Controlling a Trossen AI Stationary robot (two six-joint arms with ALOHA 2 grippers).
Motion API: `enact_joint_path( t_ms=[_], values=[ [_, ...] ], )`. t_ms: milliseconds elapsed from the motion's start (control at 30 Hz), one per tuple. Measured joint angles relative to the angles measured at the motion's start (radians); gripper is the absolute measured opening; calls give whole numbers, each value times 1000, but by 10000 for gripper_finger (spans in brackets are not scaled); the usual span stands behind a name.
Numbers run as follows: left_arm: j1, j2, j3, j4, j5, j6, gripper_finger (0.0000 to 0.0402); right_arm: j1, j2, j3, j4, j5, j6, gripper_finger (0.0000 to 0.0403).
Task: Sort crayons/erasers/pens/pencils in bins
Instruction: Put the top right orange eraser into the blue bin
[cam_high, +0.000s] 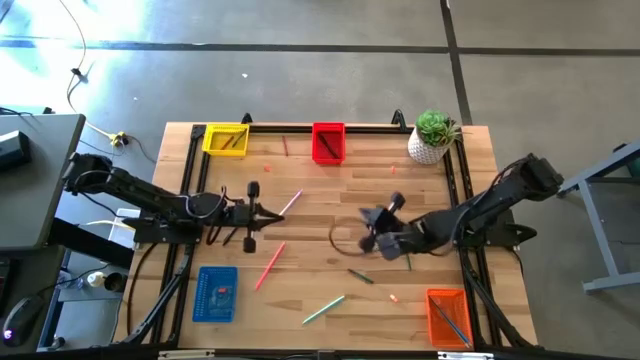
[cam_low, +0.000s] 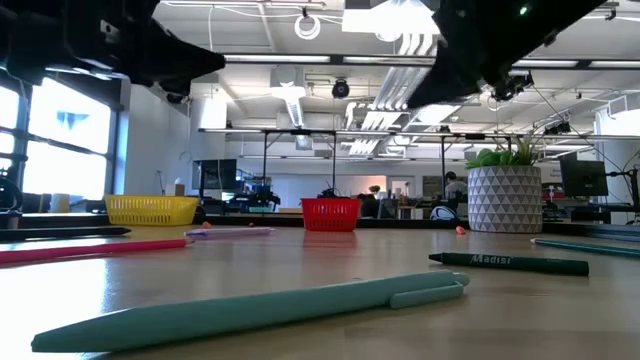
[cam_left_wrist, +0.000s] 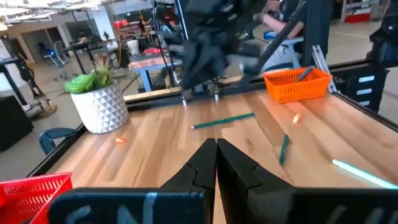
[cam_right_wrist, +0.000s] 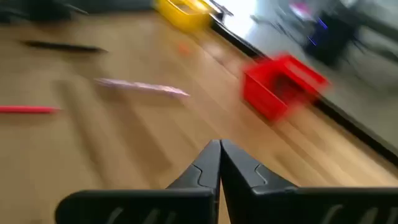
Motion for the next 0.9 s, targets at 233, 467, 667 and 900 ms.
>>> enact_joint_path(
  t_ms=[233, 467, 667, 900],
  values=[
    [0, -1, -60, 76, -10, -9, 3, -206, 62, 16, -182, -156, 229, 2],
    [0, -1, -86, 81, -14, -19, 3, -346, 83, 14, -207, -294, 249, 20],
    [-1, -1, -88, 94, -14, -28, 3, -455, 82, 14, -282, -352, 291, 80],
    [-2, -1, -88, 91, -13, -35, 3, -576, 85, 14, -355, -369, 310, 151]
  ],
)
